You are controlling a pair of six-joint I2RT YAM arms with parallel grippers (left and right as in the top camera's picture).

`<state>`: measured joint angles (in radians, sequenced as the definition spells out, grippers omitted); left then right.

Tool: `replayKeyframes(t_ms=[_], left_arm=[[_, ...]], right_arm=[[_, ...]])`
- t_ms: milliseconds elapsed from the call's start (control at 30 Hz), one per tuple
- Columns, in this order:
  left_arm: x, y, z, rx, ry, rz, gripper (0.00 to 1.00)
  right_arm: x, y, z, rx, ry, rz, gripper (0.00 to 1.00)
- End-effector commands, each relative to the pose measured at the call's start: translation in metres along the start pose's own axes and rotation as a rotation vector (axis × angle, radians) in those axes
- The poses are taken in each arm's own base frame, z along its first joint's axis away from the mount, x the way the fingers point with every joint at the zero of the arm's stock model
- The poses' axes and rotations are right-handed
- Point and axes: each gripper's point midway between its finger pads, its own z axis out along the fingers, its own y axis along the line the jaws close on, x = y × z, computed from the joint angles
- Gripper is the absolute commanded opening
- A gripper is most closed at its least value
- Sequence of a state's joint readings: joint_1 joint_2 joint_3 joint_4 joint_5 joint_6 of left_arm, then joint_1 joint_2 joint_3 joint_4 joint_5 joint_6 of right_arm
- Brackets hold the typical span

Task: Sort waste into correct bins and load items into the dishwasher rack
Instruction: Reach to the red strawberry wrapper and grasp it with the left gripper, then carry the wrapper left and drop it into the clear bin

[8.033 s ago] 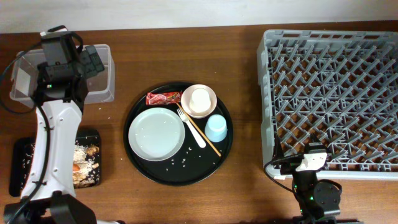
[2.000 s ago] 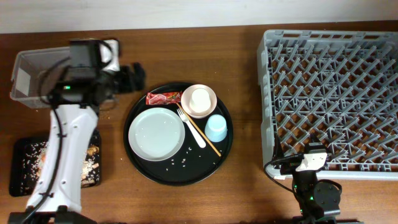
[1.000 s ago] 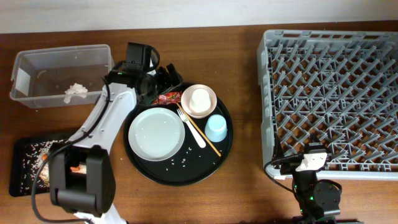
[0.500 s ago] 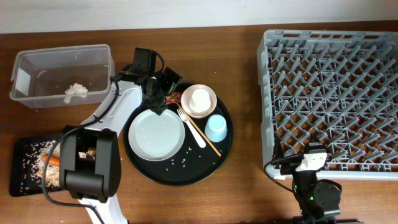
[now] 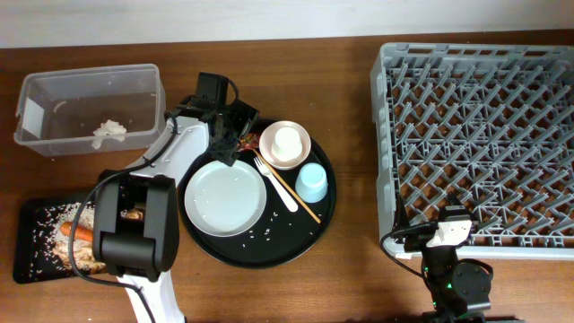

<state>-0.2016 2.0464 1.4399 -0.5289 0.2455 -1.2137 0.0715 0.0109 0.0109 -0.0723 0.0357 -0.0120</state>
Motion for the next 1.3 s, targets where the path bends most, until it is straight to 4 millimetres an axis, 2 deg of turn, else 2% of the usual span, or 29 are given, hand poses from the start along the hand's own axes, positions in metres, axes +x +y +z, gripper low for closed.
replayKeyframes(t_ms=[0,67,167,467,533,633,800,967,1267], left_arm=[[-0.009,0.007,0.006,-0.028,-0.039,-0.013,0.83],[-0.009,0.008,0.007,-0.030,-0.039,-0.013,0.74],[-0.011,0.008,0.007,-0.031,-0.045,-0.013,0.50],[-0.013,0.009,0.007,-0.037,-0.057,-0.012,0.28],[-0.013,0.011,0.007,-0.047,-0.064,-0.013,0.20],[-0.013,0.012,0.007,-0.053,-0.065,0.006,0.01],[-0.006,0.008,0.006,-0.028,-0.016,0.015,0.01],[-0.009,0.002,-0.004,0.002,-0.007,0.022,0.01],[-0.012,-0.028,-0.055,0.109,-0.066,0.073,0.01]], right_arm=[[0.003,-0.001,0.000,0.005,0.005,-0.007,0.99],[0.003,-0.001,0.000,0.005,0.005,-0.007,0.99],[0.003,-0.001,0.000,0.005,0.005,-0.007,0.99],[0.003,-0.001,0.000,0.005,0.006,-0.007,0.99],[0.003,-0.001,0.000,0.005,0.005,-0.007,0.99],[0.003,-0.001,0.000,0.005,0.005,-0.007,0.99],[0.003,-0.001,0.000,0.005,0.006,-0.007,0.99],[0.003,-0.001,0.000,0.005,0.005,-0.007,0.99],[0.003,-0.001,0.000,0.005,0.006,-0.007,0.99]])
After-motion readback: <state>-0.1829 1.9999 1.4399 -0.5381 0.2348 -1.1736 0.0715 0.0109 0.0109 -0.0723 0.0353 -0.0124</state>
